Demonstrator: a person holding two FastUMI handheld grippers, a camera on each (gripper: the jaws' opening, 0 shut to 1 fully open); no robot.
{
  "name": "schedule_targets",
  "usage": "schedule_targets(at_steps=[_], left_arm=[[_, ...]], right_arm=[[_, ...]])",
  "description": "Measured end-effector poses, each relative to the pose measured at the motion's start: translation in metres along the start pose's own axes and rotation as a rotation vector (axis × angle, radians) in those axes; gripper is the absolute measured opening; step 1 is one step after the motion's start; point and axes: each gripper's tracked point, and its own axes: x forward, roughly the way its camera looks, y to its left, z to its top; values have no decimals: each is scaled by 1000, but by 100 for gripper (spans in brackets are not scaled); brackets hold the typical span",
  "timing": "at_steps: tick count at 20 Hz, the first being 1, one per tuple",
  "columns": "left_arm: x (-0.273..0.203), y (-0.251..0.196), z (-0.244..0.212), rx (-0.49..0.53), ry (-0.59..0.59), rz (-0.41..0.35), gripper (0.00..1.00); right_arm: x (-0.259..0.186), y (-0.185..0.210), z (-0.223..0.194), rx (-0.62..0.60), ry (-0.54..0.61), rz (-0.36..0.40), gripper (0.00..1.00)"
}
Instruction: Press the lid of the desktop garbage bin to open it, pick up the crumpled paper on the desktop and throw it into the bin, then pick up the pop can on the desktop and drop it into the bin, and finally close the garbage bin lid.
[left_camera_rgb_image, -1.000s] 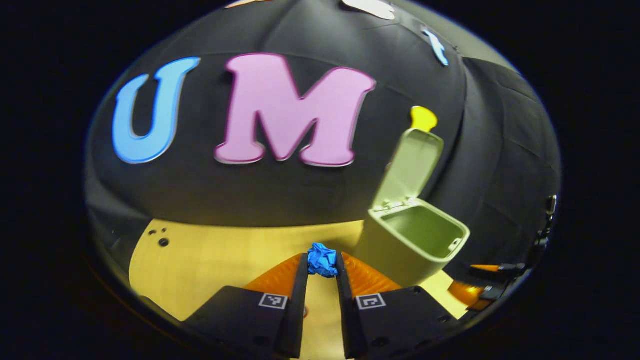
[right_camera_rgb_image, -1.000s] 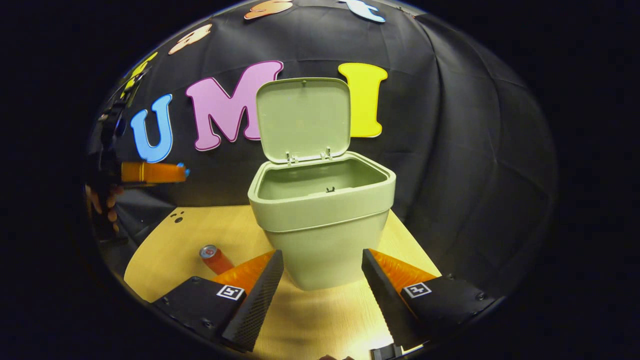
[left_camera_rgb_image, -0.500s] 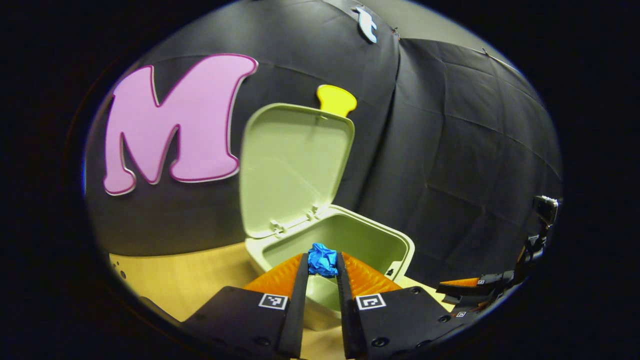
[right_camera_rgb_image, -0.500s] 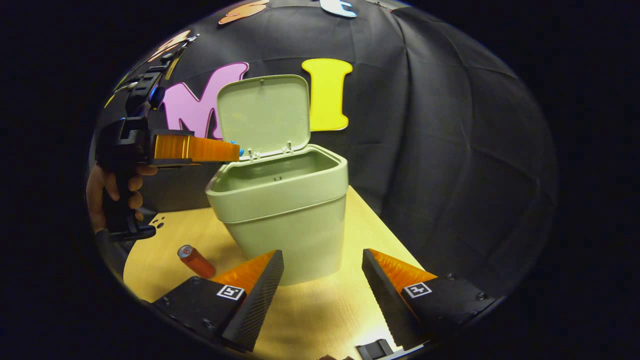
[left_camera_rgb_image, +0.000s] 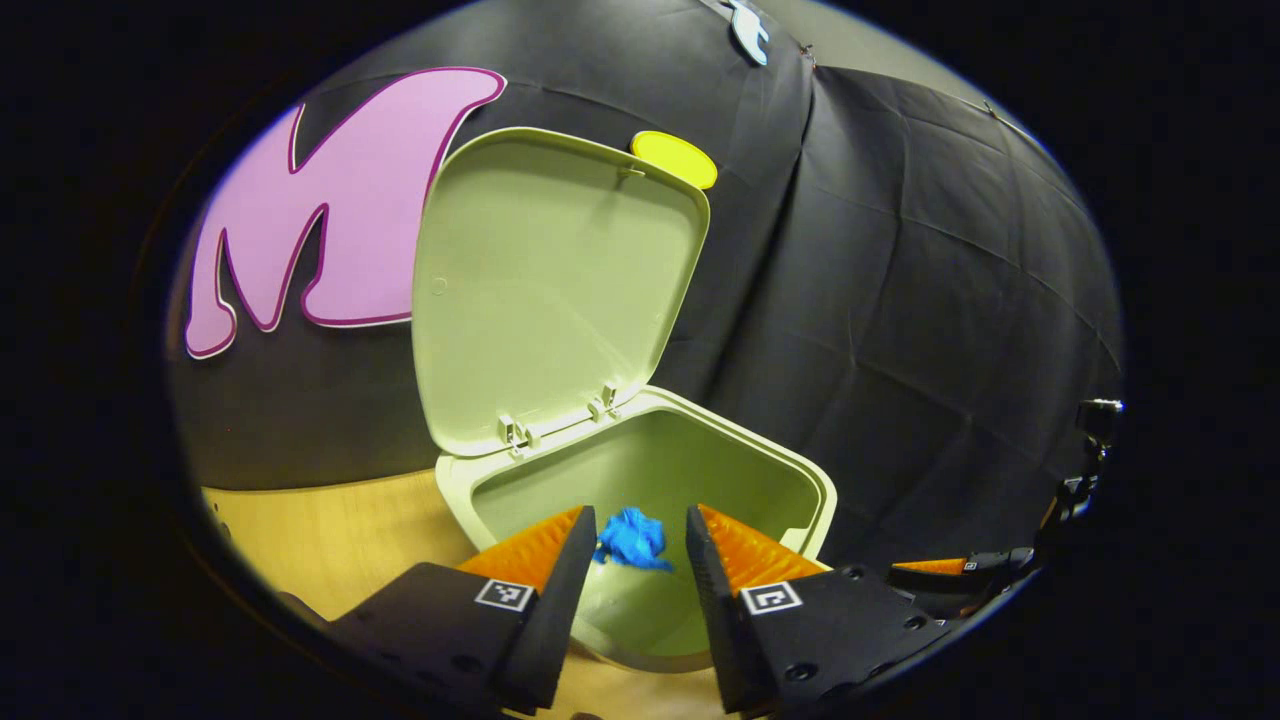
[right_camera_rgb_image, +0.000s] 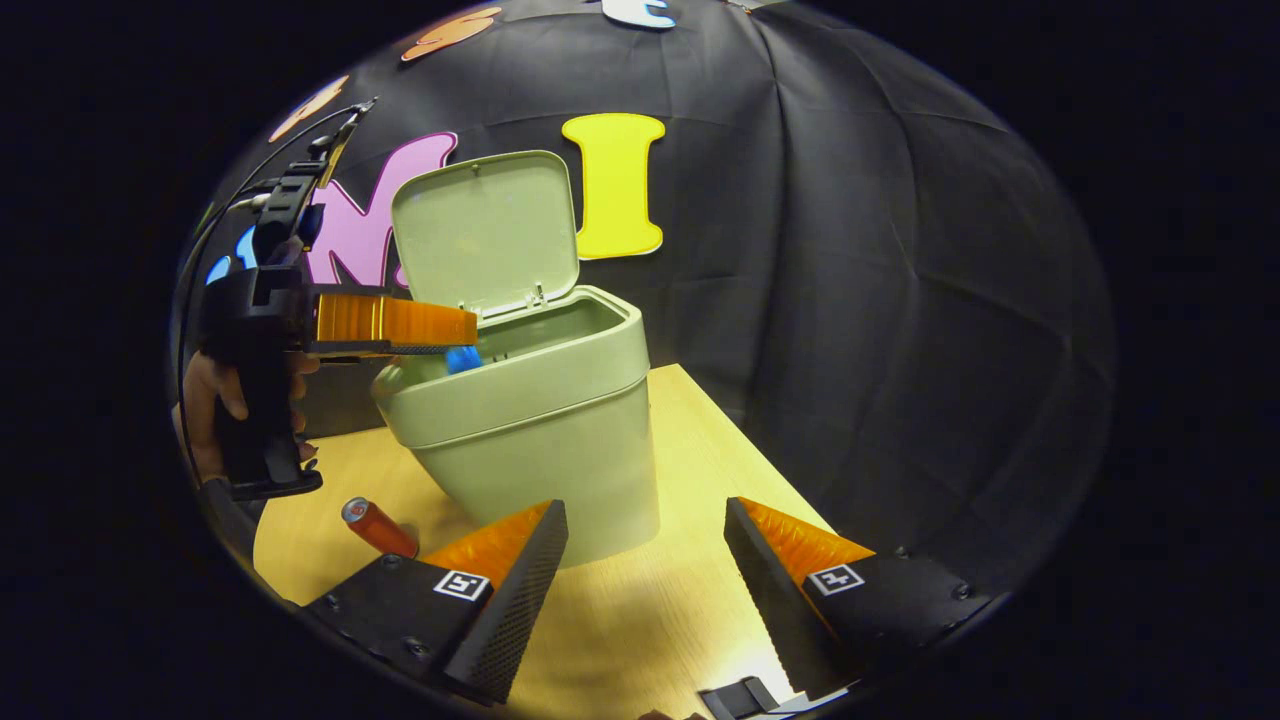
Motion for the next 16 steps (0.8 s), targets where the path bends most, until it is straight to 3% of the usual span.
schedule_targets(at_steps=[2,3,7,11,16], left_arm=[[-4,2,4,11,-18,18,82],[-12,3,9,25,-27,32,96],[-51,15,21,39,-109,104,96],[-110,49,10,-27,-195,190,96],[-187,119,-51,-137,-178,370,96]], right_arm=[[0,8,-1,-10,3,21,99],[-1,14,1,-14,2,35,99],[-8,40,7,-37,-7,97,99],[-16,77,3,-73,3,189,99],[-26,127,-19,-153,53,298,99]])
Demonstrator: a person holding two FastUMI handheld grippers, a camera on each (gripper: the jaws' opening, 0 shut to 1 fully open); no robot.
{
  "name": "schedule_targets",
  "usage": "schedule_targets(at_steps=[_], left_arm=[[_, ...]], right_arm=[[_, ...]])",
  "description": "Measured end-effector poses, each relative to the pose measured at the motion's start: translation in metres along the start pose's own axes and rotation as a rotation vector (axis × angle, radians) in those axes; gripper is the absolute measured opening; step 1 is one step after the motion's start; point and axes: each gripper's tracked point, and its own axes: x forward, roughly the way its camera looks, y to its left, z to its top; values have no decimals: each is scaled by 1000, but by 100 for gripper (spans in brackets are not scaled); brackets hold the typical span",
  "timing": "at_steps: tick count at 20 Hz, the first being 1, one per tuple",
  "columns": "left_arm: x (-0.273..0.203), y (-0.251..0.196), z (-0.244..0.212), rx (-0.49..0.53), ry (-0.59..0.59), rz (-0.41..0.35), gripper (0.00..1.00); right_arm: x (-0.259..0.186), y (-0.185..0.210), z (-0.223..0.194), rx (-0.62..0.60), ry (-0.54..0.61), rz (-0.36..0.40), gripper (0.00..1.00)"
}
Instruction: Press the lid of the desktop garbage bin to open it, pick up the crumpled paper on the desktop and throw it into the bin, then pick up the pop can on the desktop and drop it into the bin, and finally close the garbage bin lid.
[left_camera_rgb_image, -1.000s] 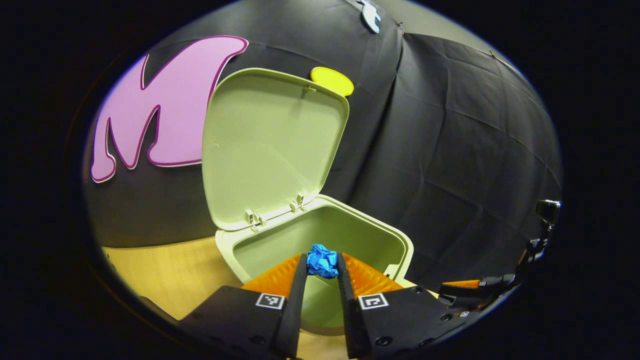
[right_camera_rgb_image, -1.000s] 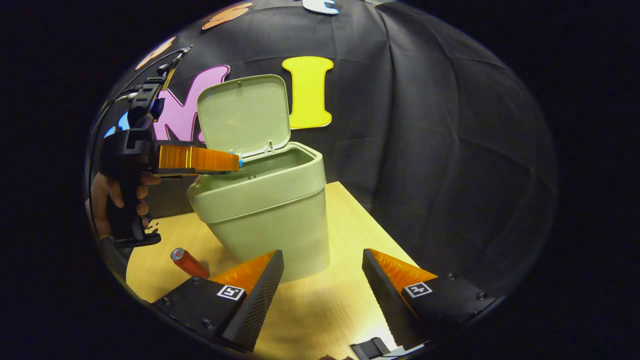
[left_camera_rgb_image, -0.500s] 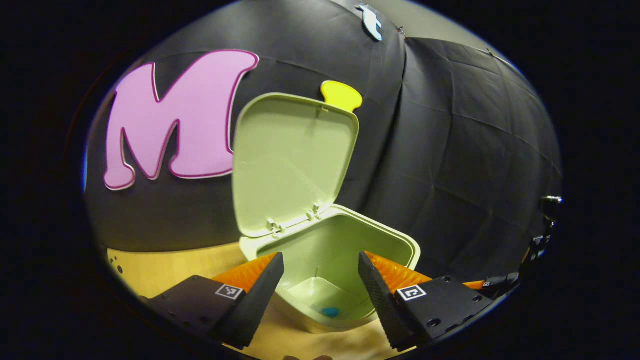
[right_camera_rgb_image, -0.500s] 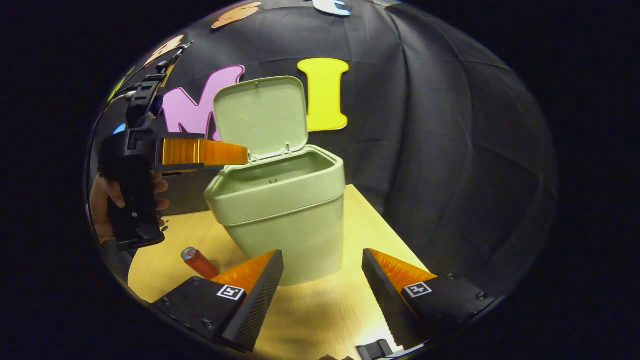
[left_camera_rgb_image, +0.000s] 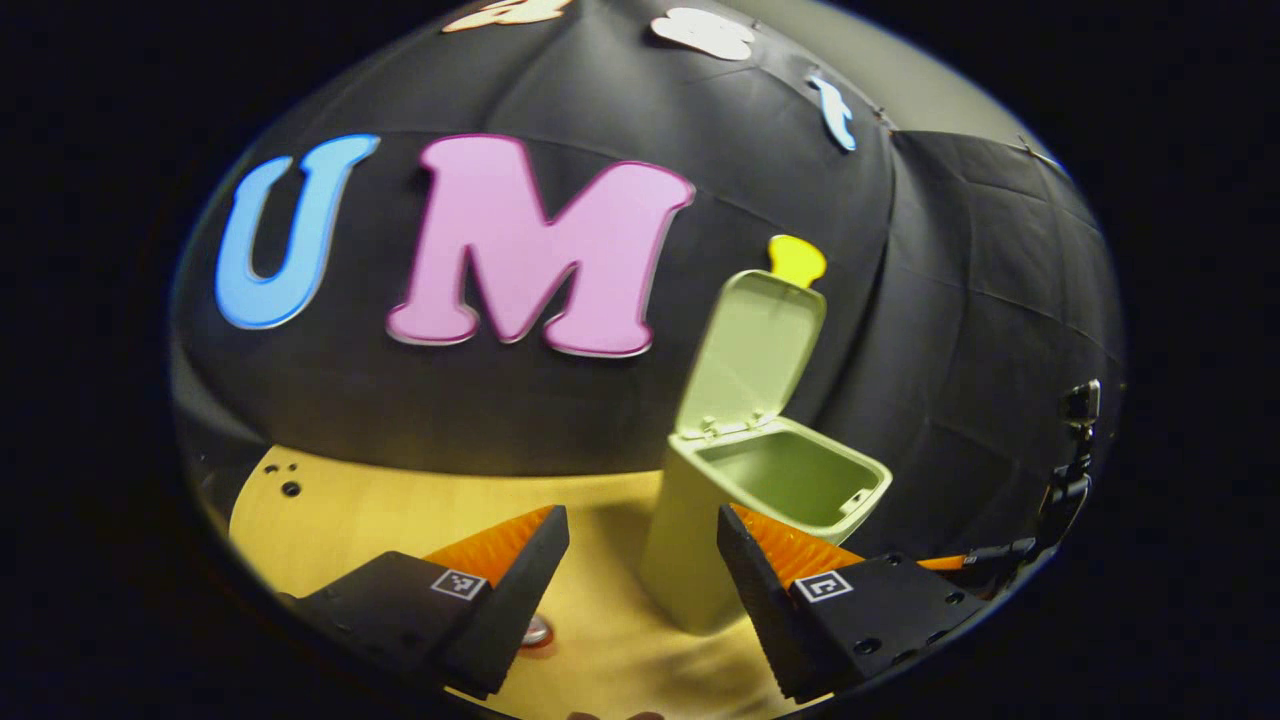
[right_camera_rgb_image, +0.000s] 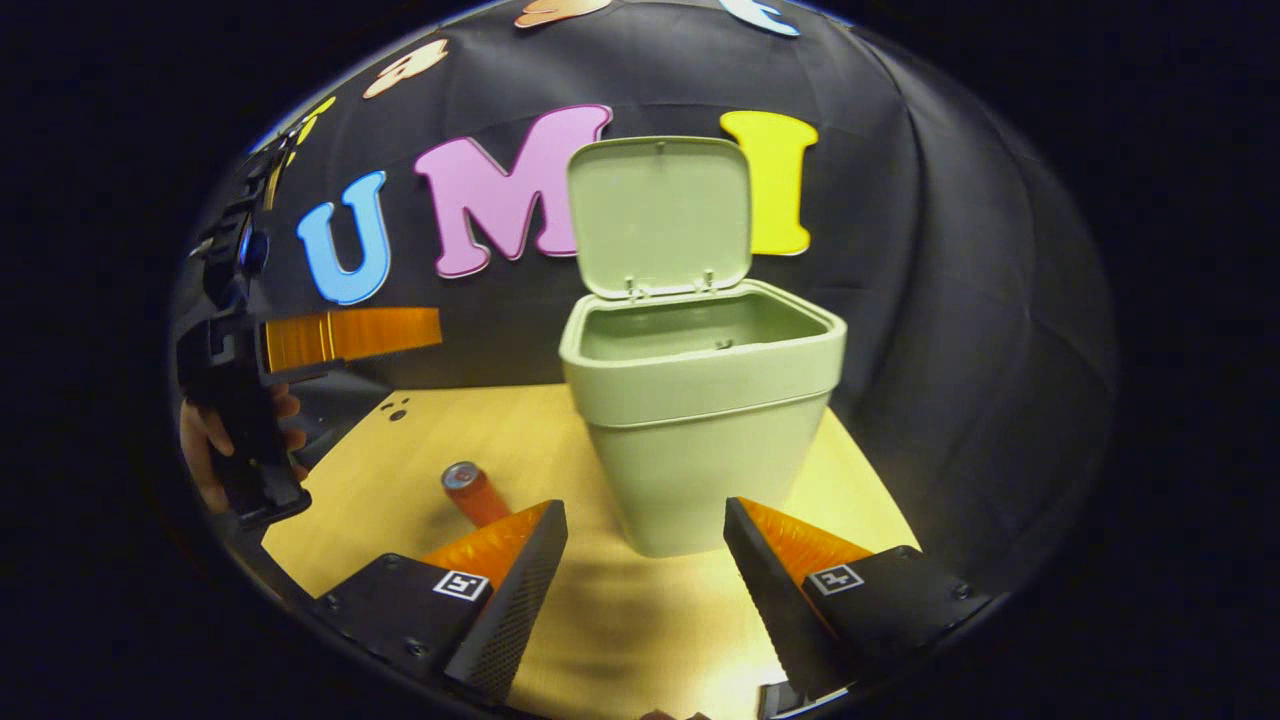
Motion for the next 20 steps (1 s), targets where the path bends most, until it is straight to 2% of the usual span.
schedule_targets(at_steps=[5,11,14,20], left_arm=[[-65,98,-57,-92,59,220,96],[-147,189,-119,-169,112,448,96],[-182,217,-141,-198,138,535,96],[-220,250,-166,-240,173,648,96]], right_arm=[[16,49,-12,-75,42,97,99],[65,114,-31,-146,83,217,99],[91,144,-49,-164,112,272,99],[153,186,-88,-184,154,304,99]])
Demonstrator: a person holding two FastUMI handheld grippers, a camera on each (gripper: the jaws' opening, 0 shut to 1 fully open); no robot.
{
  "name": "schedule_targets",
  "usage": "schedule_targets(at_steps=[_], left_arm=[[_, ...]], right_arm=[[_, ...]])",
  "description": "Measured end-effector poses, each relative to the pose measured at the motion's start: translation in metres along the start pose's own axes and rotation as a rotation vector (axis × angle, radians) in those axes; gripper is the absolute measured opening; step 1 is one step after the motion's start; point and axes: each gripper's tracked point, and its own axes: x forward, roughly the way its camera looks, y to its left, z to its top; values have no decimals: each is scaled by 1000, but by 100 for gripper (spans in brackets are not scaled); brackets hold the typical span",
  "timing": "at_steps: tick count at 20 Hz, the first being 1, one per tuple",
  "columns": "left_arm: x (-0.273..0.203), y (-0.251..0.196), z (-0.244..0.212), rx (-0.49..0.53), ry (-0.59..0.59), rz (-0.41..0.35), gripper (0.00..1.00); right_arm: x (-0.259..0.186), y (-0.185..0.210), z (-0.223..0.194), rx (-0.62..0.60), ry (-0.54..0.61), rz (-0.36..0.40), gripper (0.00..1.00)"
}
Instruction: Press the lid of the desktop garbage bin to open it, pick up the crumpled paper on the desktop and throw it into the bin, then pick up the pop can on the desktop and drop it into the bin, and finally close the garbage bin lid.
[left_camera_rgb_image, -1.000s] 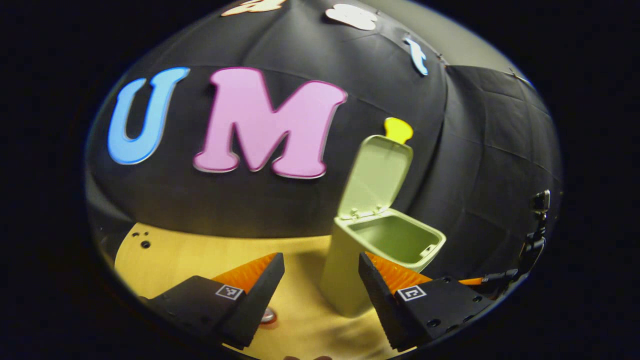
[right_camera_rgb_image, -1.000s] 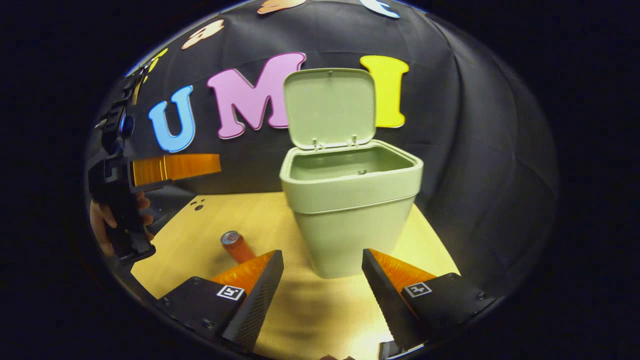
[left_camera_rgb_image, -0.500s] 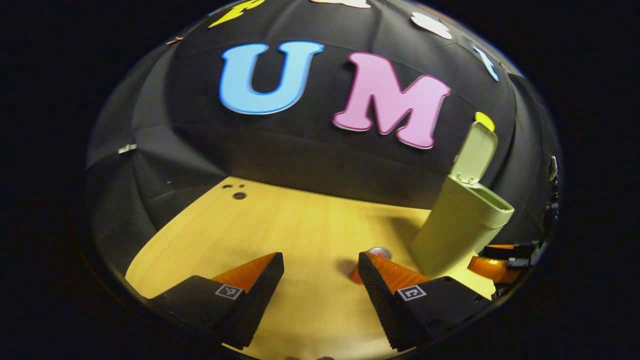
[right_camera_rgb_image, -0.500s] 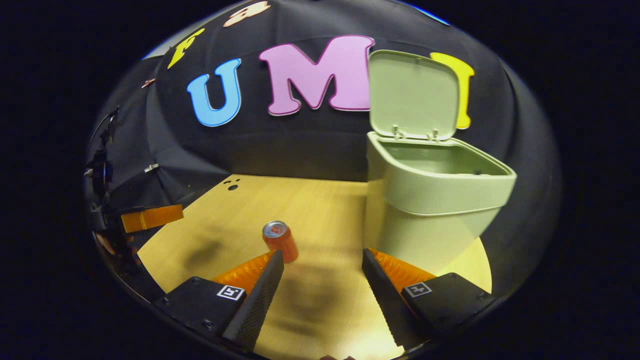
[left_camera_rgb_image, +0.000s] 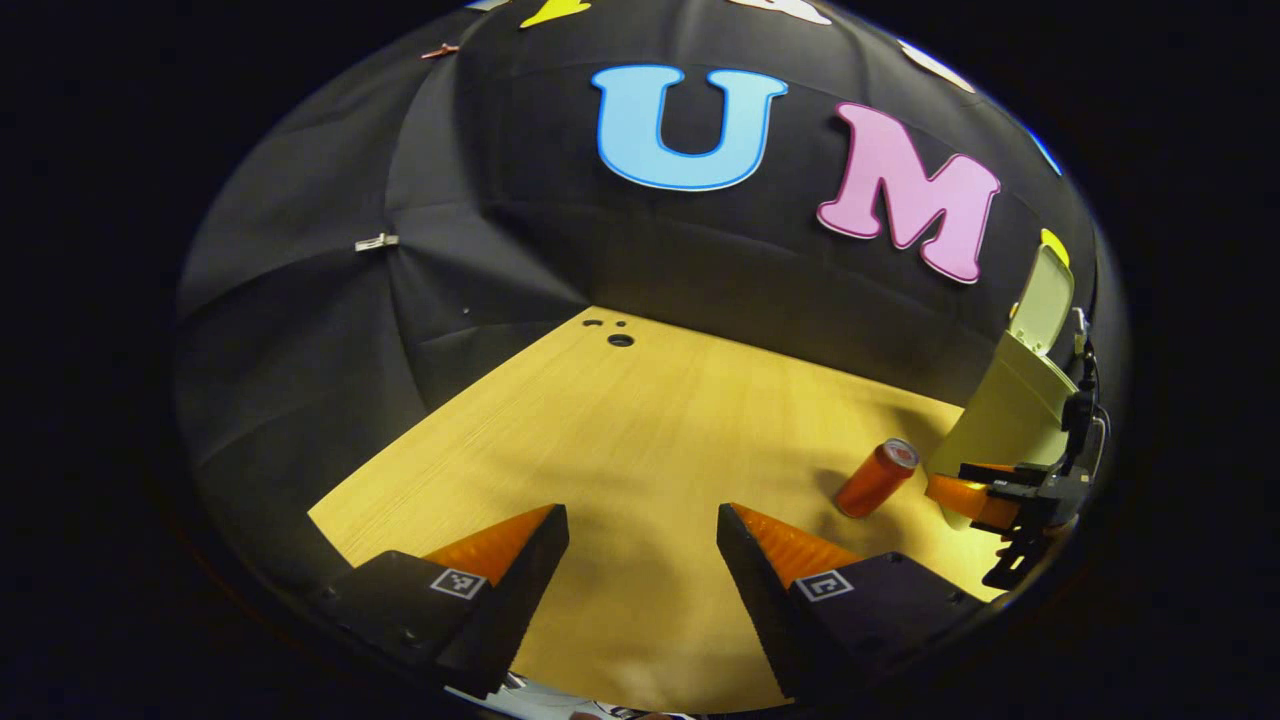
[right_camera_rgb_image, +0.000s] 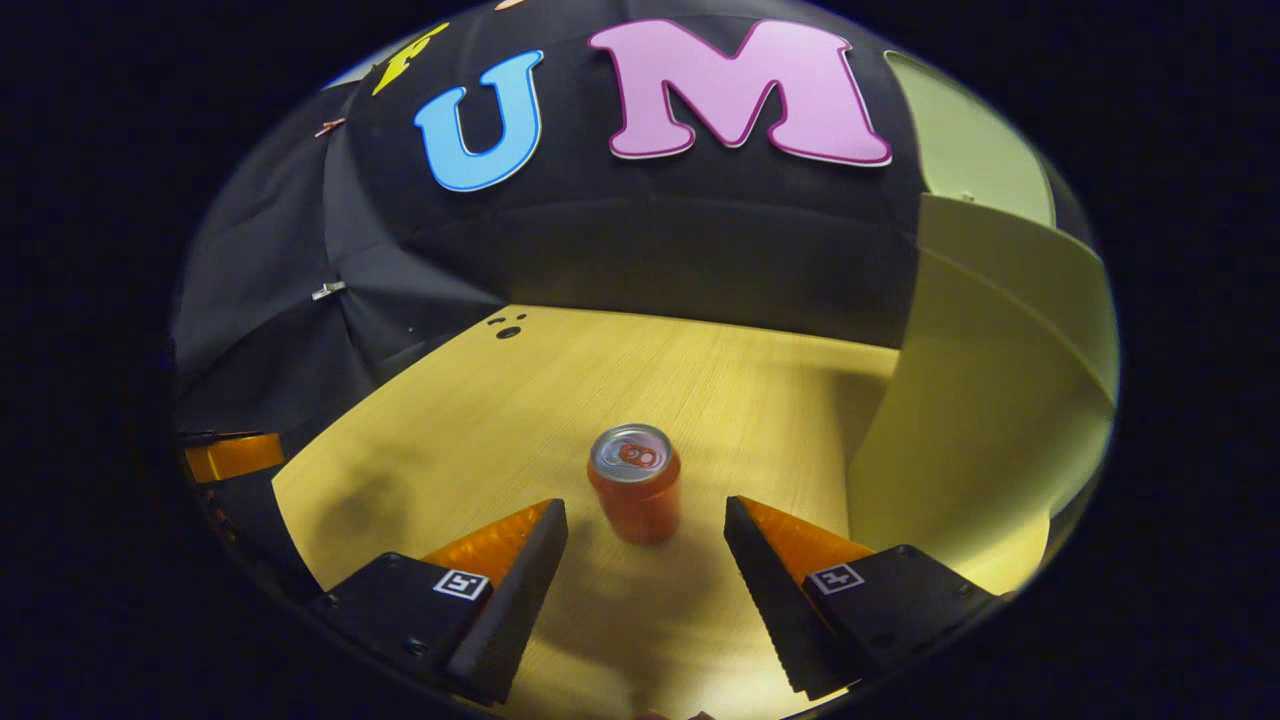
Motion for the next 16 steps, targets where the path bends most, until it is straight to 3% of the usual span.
schedule_targets(at_steps=[7,16], left_arm=[[7,8,-12,-7,38,42,96],[11,-36,-34,-4,89,9,96]], right_arm=[[72,3,-23,-11,33,-22,99],[104,-2,-24,-1,18,-27,99]])
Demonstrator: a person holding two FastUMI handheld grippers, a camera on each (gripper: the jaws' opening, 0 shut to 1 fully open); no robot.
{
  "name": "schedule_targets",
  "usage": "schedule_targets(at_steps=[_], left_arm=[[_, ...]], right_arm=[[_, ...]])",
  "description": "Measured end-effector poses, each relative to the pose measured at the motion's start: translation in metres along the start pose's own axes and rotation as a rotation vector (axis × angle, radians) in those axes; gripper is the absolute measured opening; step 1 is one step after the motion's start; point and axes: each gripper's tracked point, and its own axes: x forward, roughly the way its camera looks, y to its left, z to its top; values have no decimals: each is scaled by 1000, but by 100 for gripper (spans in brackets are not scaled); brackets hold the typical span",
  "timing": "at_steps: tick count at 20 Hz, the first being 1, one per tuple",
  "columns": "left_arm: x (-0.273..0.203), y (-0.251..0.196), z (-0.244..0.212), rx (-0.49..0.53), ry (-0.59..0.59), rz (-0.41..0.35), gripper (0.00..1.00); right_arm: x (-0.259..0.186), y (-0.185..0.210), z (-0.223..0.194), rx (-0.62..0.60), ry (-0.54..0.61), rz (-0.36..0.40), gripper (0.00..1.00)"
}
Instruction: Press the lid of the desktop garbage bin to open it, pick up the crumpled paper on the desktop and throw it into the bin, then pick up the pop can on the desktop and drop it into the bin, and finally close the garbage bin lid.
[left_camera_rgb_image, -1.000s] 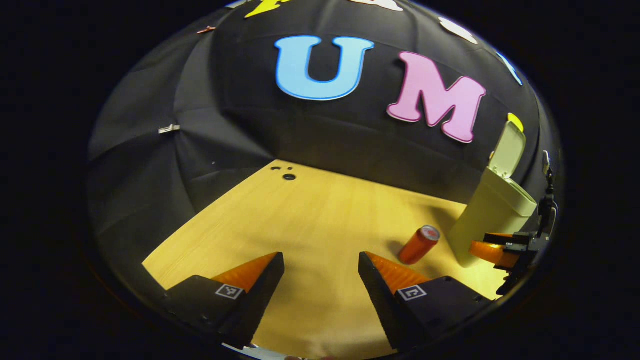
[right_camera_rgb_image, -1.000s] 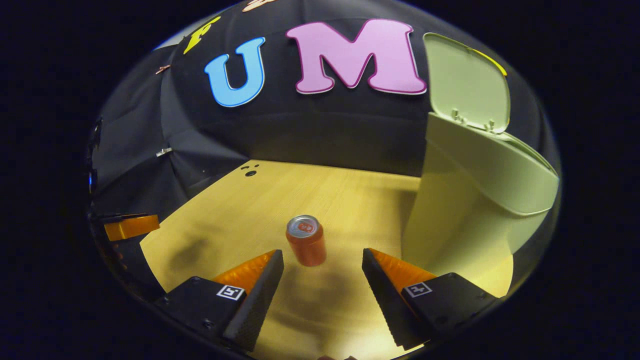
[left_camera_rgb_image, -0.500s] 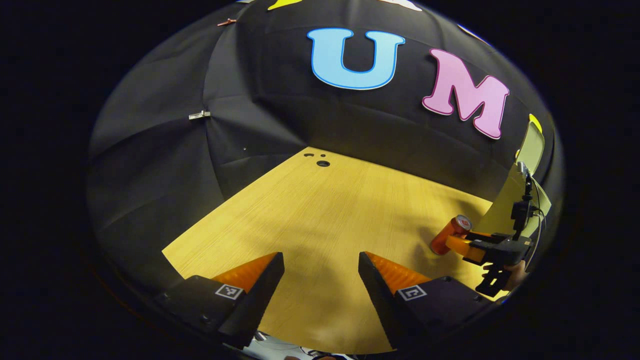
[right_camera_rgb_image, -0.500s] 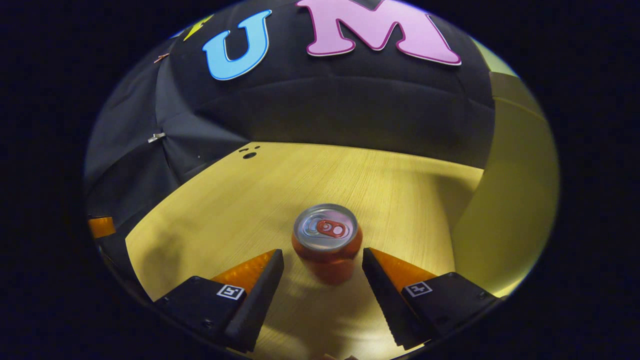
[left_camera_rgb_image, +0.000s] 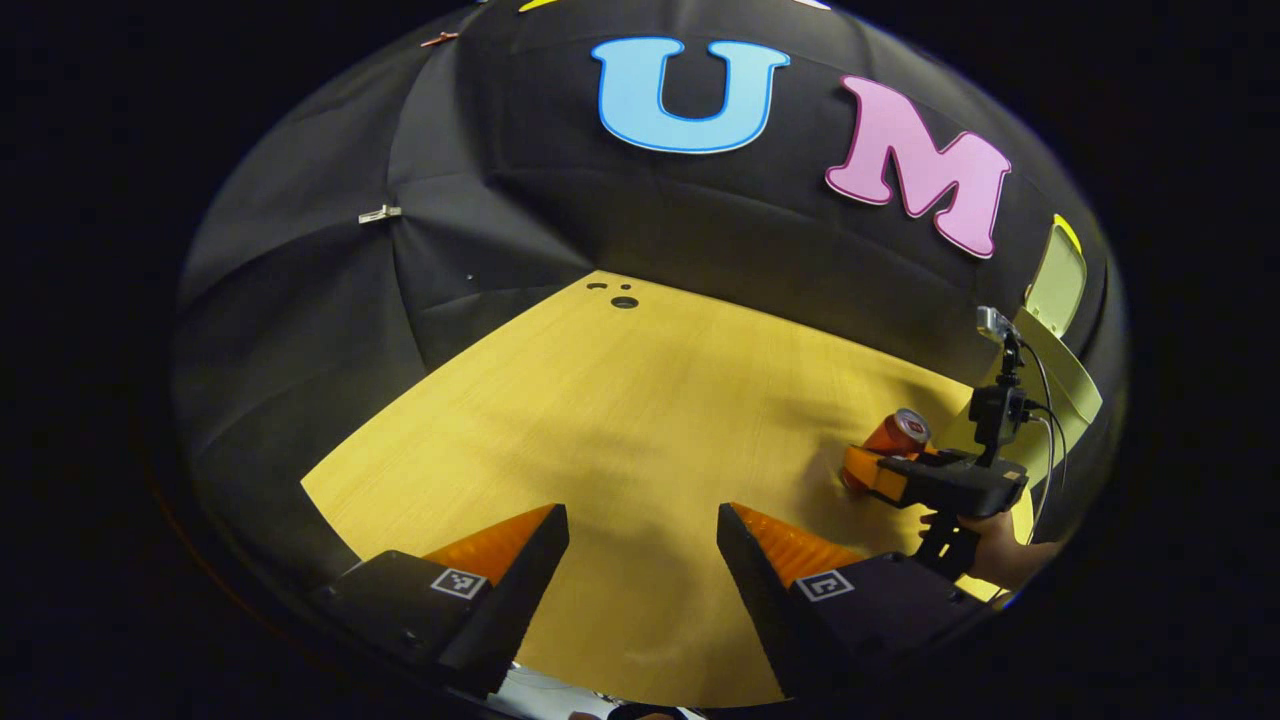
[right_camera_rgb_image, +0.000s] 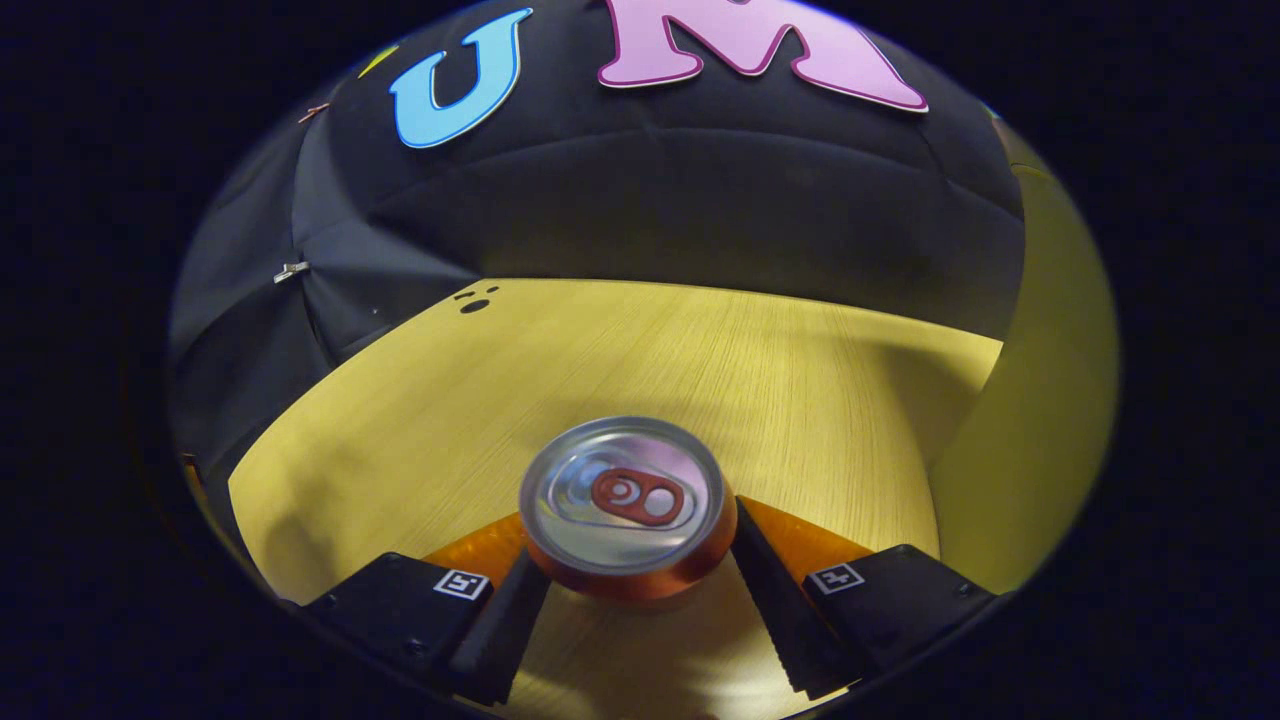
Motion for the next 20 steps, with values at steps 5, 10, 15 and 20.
schedule_targets(at_steps=[5,10,15,20], left_arm=[[2,-23,-2,-20,-4,-4,96],[-1,-35,-2,-4,-12,-18,96],[-11,-35,-7,5,-19,-49,96],[-30,-30,-4,13,-57,-86,96]], right_arm=[[6,8,2,-74,-16,21,85],[-1,11,12,-121,-31,36,83],[-45,7,47,-168,-68,29,83],[-112,-1,118,-193,-158,-7,82]])
